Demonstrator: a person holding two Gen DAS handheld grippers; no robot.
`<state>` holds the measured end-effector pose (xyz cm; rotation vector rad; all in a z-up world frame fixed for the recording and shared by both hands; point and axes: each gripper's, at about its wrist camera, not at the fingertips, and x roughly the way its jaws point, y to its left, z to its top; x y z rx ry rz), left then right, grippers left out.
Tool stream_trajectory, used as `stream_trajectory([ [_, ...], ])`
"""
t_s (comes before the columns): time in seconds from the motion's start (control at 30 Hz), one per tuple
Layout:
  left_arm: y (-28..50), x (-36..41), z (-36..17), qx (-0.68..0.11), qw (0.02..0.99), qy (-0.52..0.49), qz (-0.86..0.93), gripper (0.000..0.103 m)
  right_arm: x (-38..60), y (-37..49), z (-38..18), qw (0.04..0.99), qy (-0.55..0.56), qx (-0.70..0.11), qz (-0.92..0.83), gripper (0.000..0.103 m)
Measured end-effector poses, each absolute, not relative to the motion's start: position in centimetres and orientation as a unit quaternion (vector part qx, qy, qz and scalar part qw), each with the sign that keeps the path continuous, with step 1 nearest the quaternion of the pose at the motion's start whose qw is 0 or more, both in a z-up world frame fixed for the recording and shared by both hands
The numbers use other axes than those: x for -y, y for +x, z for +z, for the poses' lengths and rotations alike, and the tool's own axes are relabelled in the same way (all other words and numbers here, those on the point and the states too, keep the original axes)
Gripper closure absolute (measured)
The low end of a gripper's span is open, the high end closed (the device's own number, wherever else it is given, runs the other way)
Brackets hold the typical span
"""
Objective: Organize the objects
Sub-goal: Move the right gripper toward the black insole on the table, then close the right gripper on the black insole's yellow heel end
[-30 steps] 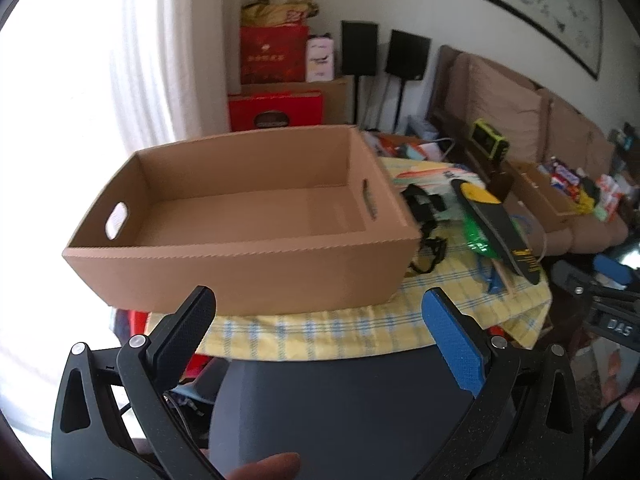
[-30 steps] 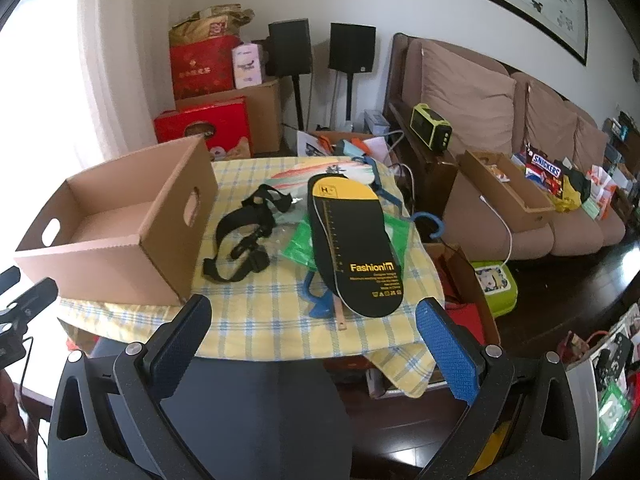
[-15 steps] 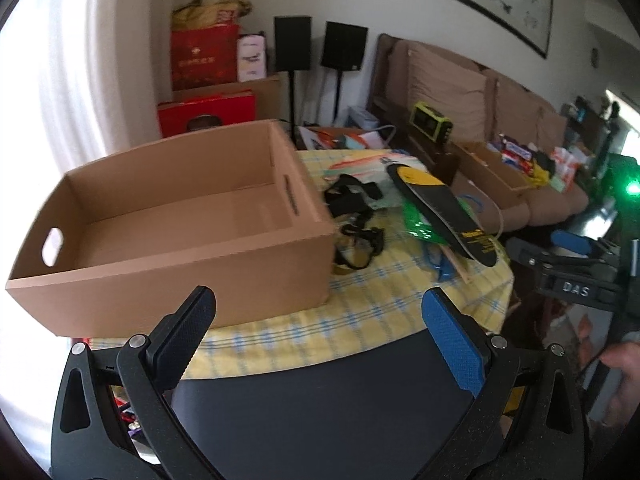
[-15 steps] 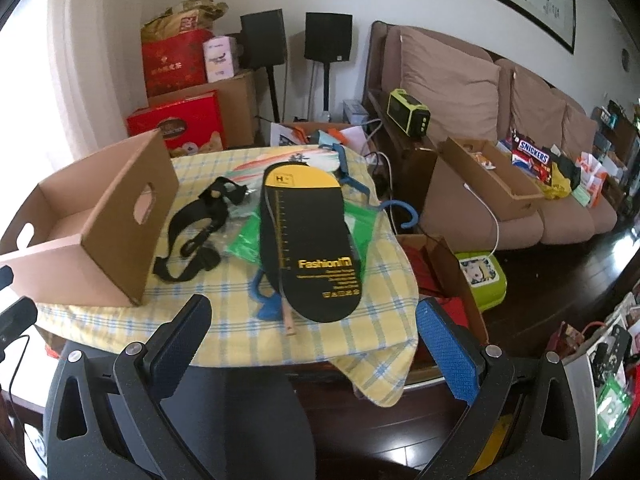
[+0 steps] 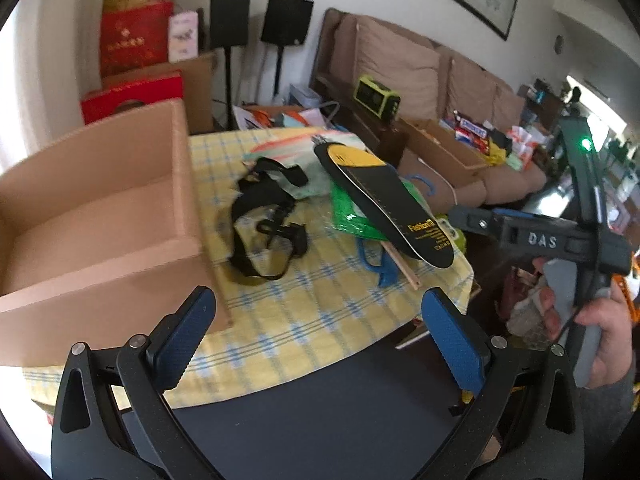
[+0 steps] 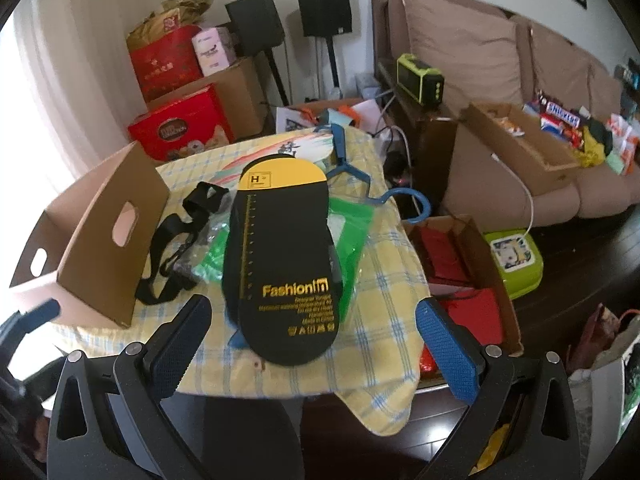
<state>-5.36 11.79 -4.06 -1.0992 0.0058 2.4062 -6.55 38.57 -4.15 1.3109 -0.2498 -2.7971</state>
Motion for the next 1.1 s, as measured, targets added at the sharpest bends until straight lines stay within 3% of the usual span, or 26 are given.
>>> stream_trajectory([
  [0.37, -8.1, -15.3, -5.6, 0.002, 0.271, -0.420, 0.866, 0.000, -40.0, -9.9, -5.8, 0.052, 0.446, 0.127, -0.884, 0.000],
  [0.97, -9.3, -17.2, -7.5, 0.003, 0.268, -0.448, 0.853, 0.000, -36.8, -15.2, -8.4, 0.071, 0.491, 0.035, -0.868, 0.000],
  [1.1, -9.2, -17.5, -7.6, 0.000, 0.271, -0.452, 0.850, 0.000, -36.9, -15.3, -8.7, 0.080, 0.494, 0.039, -0.865, 0.009],
])
